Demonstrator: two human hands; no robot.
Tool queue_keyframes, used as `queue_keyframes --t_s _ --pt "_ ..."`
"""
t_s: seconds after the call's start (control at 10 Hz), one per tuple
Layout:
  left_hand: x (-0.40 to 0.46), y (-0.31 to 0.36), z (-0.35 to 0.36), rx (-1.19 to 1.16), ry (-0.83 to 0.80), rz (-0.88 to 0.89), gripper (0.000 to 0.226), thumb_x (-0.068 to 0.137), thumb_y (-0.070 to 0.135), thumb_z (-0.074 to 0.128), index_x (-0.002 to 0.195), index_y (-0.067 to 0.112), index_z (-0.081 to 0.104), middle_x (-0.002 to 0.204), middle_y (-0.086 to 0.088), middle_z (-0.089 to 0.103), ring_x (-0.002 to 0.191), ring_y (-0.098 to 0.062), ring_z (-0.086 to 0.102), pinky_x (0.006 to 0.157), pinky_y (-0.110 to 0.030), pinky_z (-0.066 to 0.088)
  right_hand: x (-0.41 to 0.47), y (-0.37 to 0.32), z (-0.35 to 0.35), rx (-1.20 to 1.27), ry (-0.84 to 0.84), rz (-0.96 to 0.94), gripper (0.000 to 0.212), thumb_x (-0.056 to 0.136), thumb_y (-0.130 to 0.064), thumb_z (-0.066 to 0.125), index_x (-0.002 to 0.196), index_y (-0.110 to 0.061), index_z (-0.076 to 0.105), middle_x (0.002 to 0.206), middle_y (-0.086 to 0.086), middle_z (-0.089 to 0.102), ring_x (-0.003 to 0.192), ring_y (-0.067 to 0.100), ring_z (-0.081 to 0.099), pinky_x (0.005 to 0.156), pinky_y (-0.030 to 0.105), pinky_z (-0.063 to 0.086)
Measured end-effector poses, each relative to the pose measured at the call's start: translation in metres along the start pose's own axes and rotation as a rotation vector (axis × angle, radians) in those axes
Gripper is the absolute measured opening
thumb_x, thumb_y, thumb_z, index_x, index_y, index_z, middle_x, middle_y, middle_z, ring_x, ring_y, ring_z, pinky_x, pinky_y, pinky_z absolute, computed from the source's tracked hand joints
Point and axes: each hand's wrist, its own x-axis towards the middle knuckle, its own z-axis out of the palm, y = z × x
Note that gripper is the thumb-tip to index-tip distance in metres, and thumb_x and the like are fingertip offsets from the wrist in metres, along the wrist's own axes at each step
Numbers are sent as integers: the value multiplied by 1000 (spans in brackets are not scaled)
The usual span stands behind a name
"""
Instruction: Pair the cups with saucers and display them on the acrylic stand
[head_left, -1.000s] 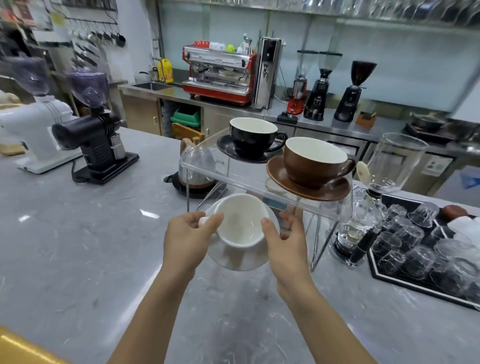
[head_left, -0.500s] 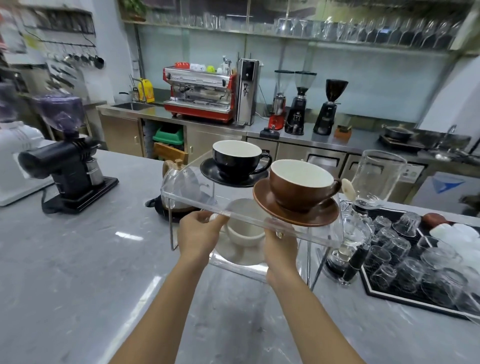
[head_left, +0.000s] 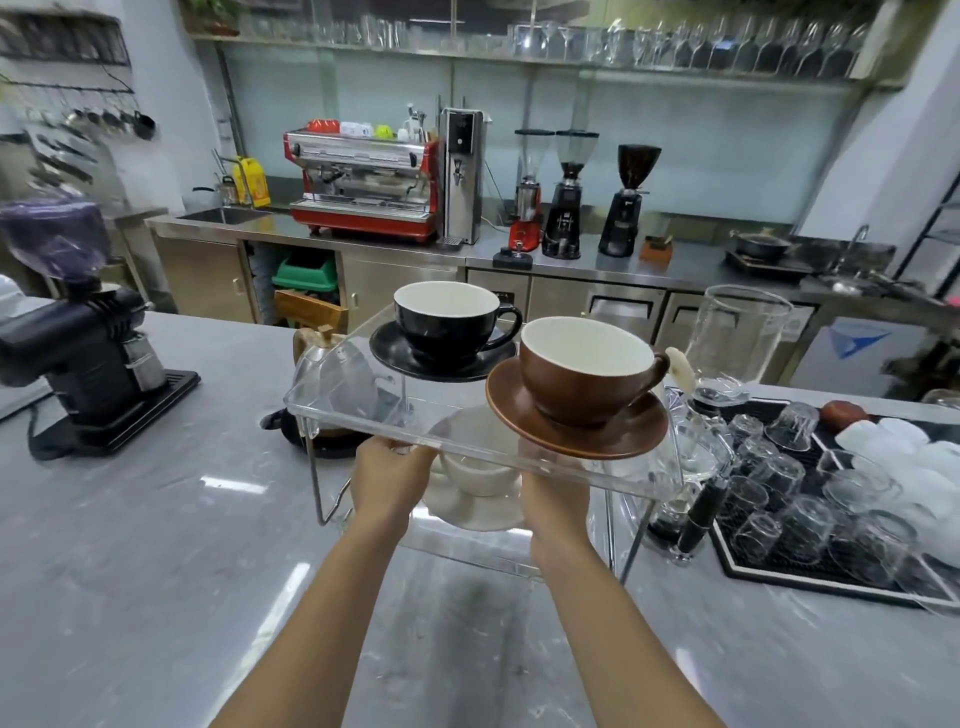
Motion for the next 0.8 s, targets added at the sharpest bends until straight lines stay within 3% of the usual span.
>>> queue_keyframes --t_s 0.1,0.2,0.3,0.4,0.5,0.6,0.8 --pt "1 -2 -2 41 -20 22 54 60 67 73 73 15 73 62 1 58 66 -24 51 64 -35 43 5 4 0 -64 -23 74 32 88 -42 59 100 -12 64 102 9 68 97 31 64 94 53 53" --pt "-2 0 -3 119 -33 41 45 73 61 72 62 18 64 57 4 55 64 -23 52 63 -35 44 1 2 -1 -64 -31 87 17 92 -29 57 77 -20 57 89 6 62 92 30 62 92 53 54" --pt "-2 0 -5 164 -28 43 45 78 55 68 65 12 65 58 2 58 65 -26 59 71 -47 57 -6 0 1 -82 -11 55 35 79 -62 55 89 -28 59 113 4 60 115 32 56 95 54 51" --pt "-6 -1 -11 164 -16 36 39 83 50 68 84 11 72 72 1 66 78 -27 66 81 -48 61 -19 -6 -7 -60 7 51 40 87 -49 59 119 -26 61 138 6 50 129 28 42 103 50 46" --pt "-16 -2 -18 165 29 47 36 87 44 68 99 10 73 85 -1 71 85 -26 69 84 -44 59 -27 -5 -18 -43 -11 -32 33 88 -33 61 119 -20 60 129 3 53 132 24 36 108 46 40" --pt "-37 4 -25 151 69 73 27 89 37 68 99 13 73 91 0 73 92 -23 69 84 -40 57 -40 -6 -24 -112 -7 -106 31 85 -27 63 113 -14 58 109 -5 51 124 24 43 107 48 41" --pt "-79 2 -34 120 64 176 9 90 25 68 98 23 71 92 7 75 89 -10 70 78 -30 56 -69 -1 -31 -173 -41 -242 22 83 -22 66 101 -27 55 124 -1 48 118 29 51 101 50 45"
